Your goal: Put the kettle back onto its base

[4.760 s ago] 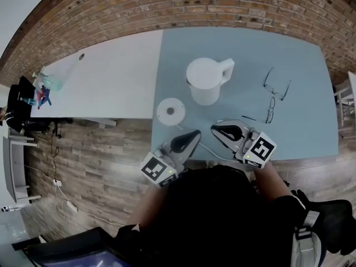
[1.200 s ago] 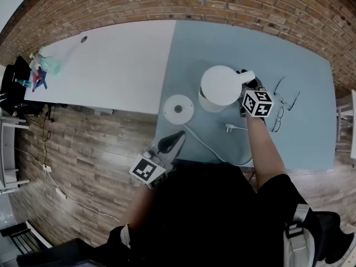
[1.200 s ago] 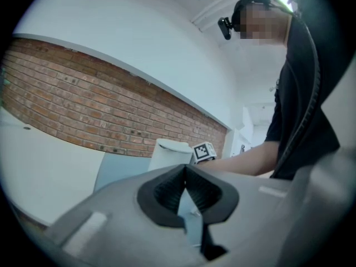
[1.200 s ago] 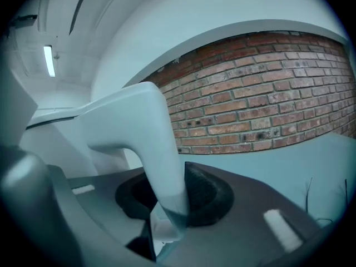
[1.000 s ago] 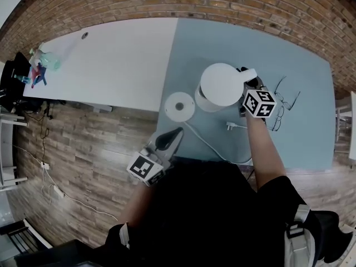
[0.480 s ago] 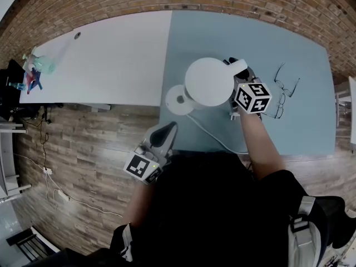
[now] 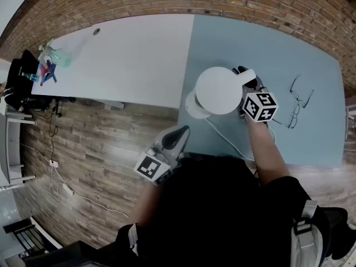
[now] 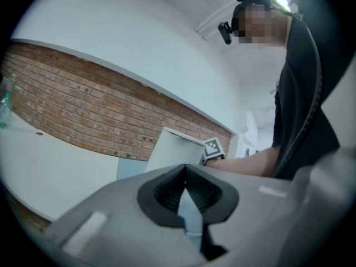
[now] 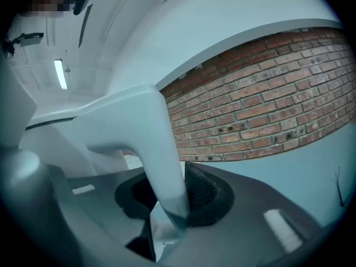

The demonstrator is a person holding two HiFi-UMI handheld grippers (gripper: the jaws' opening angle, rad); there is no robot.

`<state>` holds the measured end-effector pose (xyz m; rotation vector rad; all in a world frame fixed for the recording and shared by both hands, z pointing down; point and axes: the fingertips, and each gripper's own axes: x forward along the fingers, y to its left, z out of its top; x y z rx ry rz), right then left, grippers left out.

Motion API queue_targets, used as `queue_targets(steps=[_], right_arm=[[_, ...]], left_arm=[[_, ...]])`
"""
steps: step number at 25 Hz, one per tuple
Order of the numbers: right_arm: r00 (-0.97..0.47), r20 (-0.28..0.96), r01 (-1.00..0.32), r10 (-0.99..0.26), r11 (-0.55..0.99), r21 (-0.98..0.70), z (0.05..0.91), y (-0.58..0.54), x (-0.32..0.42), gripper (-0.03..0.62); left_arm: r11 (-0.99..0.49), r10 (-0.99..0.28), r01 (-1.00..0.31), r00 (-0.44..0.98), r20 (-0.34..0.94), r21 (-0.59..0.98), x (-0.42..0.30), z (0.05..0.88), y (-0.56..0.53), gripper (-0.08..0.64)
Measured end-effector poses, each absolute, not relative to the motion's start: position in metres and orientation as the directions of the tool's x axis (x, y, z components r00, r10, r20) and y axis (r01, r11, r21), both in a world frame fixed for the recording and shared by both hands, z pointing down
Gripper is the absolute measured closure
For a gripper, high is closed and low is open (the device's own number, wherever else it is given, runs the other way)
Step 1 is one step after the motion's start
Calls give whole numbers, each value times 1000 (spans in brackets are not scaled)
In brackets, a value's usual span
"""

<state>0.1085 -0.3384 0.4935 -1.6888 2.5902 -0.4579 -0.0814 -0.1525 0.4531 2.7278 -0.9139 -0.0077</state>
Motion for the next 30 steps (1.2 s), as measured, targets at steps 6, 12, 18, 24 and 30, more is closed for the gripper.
queue_targets(steps=[6,12,18,24,30], right_arm=[[-434,169,-889,-885,391,-238,506,-340,91,485],[-447,180,-884,-876,402,-239,523,-341,77,485],[-450,201,-885,-870,404,-233,538,-343,72,485],[-441,223,-889,-869,390,-241,551,-345,72,483],[-440,231,-889,-868,385,-249,554,-344,72,482]], left_arm=[[-765,-595,-595,799,82,245,-88,451,-151,557],[-746,-617,-620,781,99,243,-101,455,-145,557],[-725,-637,-643,762,114,248,-111,460,-142,557],[-714,-644,-651,755,121,257,-117,462,-142,558],[-720,-636,-643,762,122,263,-117,463,-144,557]])
